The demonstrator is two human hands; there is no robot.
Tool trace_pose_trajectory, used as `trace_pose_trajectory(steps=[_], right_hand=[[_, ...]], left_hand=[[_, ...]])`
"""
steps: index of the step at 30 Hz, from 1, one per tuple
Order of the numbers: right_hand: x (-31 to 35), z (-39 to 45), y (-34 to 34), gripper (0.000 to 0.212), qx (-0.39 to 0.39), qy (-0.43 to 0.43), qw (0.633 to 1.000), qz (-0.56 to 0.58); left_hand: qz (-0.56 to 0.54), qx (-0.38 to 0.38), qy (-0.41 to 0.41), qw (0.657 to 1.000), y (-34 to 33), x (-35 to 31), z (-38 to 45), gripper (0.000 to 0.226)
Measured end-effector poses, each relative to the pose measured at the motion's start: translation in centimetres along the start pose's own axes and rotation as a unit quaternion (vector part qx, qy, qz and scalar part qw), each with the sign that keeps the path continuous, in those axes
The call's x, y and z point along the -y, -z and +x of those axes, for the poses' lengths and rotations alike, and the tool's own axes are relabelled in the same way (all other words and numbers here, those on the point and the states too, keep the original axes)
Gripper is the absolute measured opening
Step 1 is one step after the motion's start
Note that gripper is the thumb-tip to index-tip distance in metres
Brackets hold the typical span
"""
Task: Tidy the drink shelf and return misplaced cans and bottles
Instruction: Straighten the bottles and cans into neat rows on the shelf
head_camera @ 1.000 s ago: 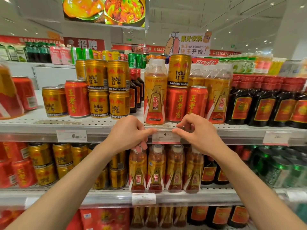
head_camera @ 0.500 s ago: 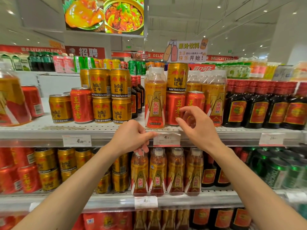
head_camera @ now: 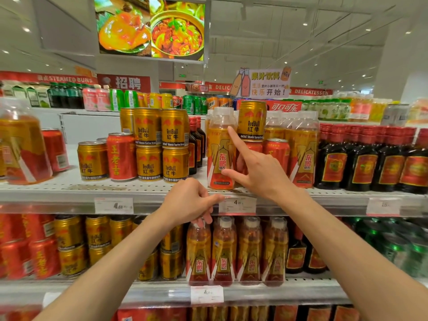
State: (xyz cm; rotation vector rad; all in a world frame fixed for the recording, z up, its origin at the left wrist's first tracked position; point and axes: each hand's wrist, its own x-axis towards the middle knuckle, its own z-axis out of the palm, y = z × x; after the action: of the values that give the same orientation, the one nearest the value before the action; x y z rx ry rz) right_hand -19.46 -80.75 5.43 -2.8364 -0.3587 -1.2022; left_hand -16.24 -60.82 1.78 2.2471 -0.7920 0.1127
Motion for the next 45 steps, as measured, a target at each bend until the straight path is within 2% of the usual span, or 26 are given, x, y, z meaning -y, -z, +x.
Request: trace_pose_trajectory(steps=[13,19,22,26,32,41,45], right_hand=[[0.0,-0.4,-0.3,0.091,-0.020,0.003,1.000,0.013],[-1.5,-1.4,0.8,0.051,-0.155,-0.016,0.988,0.006],[-2.5,-1.3,0.9,0.044,-0.207,-0.053,0.977,-0.016],[-2.6,-0.3,1.4,0.054,-0.233,-0.083,0.968,-0.032],[-2.3,2.0,1.2,0.085,-0.170,-0.145,0.974,-0.035],[-2.4,2.6,0.3,0.082,-0.195,-0.150,0.969,0.009],[-2.7,2.5,0.7,0.084,-0.175,-0.144,0.973,0.041]], left_hand=[[-0.004,0.002,0.012,1.000,0.0,-0.3,-0.2,0.049],[-0.020,0.009,0.021,1.000,0.2,-0.3,-0.1,0.053],[-0.036,0.023,0.029,0.999,0.3,-0.4,-0.1,0.051],[-0.048,0.036,0.041,0.997,0.6,-0.6,0.0,0.049],[-0.050,0.040,0.048,0.997,0.6,-0.7,0.0,0.049],[-0.053,0.041,0.055,0.996,0.7,-0.9,-0.1,0.048],[-0.052,0.040,0.053,0.996,0.7,-1.0,-0.1,0.048]])
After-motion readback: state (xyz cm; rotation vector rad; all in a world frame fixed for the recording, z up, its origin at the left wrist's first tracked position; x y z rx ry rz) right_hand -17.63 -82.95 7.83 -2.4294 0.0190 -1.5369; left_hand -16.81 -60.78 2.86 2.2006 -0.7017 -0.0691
